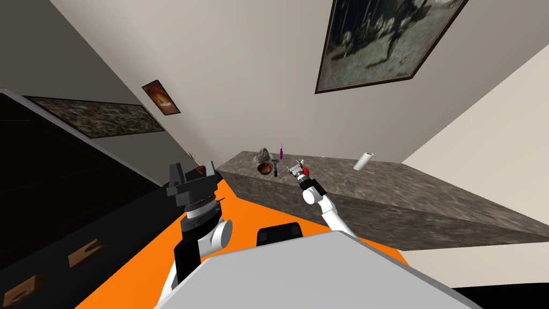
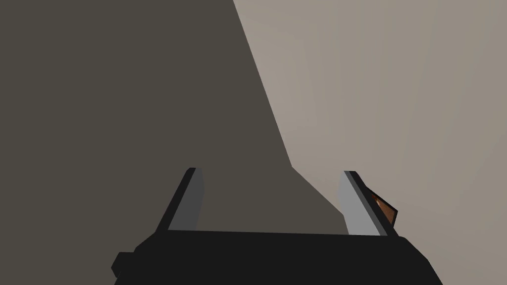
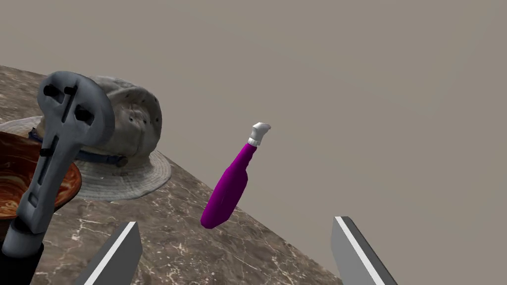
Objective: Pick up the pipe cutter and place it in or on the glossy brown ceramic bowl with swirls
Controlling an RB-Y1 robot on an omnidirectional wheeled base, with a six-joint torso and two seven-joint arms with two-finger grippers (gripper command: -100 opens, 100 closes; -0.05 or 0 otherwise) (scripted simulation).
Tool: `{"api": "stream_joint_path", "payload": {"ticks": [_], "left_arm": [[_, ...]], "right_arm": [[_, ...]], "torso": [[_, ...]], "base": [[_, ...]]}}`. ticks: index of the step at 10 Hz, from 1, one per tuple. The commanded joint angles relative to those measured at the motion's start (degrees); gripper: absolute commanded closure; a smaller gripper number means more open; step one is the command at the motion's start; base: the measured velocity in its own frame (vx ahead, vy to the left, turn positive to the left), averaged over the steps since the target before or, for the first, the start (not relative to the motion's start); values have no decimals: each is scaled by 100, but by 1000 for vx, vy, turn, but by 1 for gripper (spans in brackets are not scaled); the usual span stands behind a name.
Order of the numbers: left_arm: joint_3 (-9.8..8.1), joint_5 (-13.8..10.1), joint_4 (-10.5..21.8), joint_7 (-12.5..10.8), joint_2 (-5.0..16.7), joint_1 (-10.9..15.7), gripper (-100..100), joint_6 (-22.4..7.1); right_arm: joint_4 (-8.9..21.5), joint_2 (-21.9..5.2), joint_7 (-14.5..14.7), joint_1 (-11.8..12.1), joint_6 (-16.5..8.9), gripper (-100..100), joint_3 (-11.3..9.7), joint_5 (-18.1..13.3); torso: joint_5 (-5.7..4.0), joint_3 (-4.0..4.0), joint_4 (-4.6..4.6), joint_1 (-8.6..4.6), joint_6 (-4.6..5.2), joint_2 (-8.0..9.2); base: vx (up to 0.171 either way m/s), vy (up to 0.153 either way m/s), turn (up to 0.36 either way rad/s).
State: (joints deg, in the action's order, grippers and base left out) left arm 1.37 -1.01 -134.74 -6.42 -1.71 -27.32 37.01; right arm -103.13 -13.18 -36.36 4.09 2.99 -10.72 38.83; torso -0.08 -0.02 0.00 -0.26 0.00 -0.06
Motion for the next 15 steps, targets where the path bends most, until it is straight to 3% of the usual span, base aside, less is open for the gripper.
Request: {"api": "stream_joint_path", "payload": {"ticks": [1,5,6,14,15], "left_arm": [[0,0,0,0,0,0,0,0],[0,0,0,0,0,0,0,0],[0,0,0,0,0,0,0,0],[0,0,0,0,0,-1,0,0],[0,0,0,0,0,-1,0,0]], "right_arm": [[286,21,-286,-225,-90,-100,-179,223],[1021,164,-964,-757,-323,-100,-644,676],[1047,164,-964,-757,-323,-100,-644,676],[2063,498,-1757,-1534,-590,-100,-1359,1149],[1968,458,-1699,-1466,-576,-100,-1293,1121]], "torso": [[0,0,0,0,0,0],[-1,-5,-2,-3,1,-8],[0,-6,-2,1,0,-10],[5,-13,-5,23,2,-23],[5,-14,-5,25,1,-25]], "base": [[-7,-100,73],[10,-96,65],[17,-44,23],[42,-34,51],[28,-12,15]]}}
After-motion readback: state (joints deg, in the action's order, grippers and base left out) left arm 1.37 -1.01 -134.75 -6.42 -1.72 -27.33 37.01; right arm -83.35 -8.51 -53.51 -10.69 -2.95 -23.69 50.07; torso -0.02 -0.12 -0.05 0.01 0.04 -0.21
